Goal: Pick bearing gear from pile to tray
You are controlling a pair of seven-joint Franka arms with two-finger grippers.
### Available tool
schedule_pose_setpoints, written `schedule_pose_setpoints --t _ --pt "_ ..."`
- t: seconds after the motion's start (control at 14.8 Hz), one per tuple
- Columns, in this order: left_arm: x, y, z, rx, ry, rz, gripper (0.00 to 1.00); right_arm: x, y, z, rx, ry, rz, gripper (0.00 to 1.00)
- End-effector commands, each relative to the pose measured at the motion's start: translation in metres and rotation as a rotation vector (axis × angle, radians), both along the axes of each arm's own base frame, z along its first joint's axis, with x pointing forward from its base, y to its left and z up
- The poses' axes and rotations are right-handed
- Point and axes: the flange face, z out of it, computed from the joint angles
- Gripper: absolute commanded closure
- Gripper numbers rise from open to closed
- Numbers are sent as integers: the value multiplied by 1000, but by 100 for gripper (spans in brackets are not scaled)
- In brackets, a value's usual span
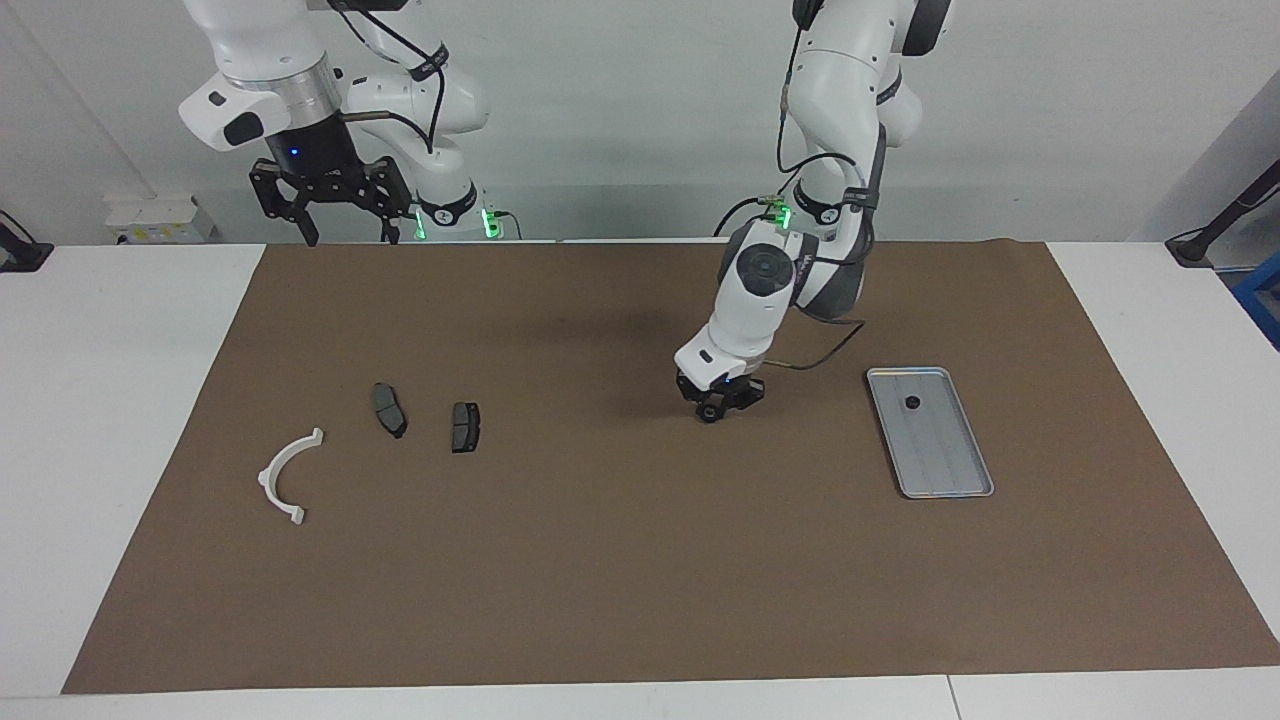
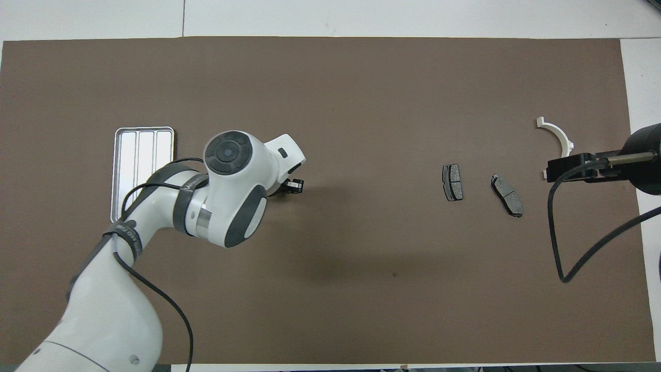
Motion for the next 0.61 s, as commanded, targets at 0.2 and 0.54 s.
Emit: schedule_pose_setpoints --t 0.2,0.54 --pt "33 171 136 1 48 -1 100 -7 3 0 19 38 2 0" --pt "47 242 118 57 -59 4 100 -7 4 3 21 32 4 0"
